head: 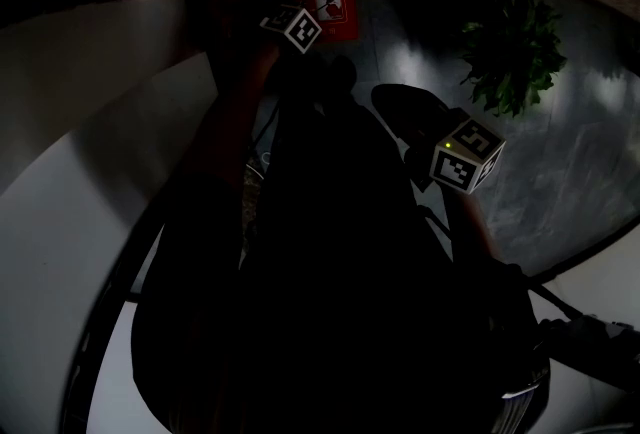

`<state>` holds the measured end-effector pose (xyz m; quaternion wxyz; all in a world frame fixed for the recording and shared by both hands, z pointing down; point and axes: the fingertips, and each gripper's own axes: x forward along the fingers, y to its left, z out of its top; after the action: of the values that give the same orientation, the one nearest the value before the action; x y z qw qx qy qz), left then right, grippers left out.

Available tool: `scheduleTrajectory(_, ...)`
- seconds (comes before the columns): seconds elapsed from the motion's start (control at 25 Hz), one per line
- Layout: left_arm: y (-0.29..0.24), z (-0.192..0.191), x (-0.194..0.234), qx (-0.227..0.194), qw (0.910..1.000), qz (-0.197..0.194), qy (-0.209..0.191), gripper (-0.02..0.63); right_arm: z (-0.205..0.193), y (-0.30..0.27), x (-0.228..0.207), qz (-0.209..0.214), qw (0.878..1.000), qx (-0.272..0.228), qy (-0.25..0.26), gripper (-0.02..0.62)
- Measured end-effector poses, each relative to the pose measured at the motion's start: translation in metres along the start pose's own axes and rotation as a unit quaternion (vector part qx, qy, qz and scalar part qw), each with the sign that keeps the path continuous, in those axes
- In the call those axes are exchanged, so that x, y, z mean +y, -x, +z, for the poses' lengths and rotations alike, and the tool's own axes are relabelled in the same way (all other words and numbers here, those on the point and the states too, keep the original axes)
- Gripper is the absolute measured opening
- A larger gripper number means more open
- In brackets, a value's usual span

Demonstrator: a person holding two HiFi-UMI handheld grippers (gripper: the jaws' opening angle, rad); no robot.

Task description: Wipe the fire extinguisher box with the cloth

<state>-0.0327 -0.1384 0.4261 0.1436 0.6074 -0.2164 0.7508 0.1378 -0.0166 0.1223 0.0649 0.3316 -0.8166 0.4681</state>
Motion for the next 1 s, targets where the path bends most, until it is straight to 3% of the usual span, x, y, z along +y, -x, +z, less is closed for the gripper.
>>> scheduleTrajectory(0.12,0.006,0.015,-0.01,-0.021,0.9996,-0.011,0.014,0.098,-0.002,0.004,-0.008,-0.01,1.0,0.003,0.008,0.0)
scheduleTrajectory(0.44,0.015,0.026,-0.015,-0.009,0.9998,0.001,-0.016,0.097,0.006,0.022,-0.027,-0.025,1.0,-0.005,0.001,0.0)
scheduleTrajectory(0.72,0.022,0.059,-0.035,-0.011,0.999,-0.012,-0.042,0.098,0.009,0.033,-0.033,-0.029,0.999,-0.021,0.005,0.0)
scheduleTrajectory(1.0,0.032,0.089,-0.056,-0.033,0.9971,-0.01,-0.068,0.098,0.007,0.046,-0.04,-0.038,0.999,-0.035,-0.006,0.0)
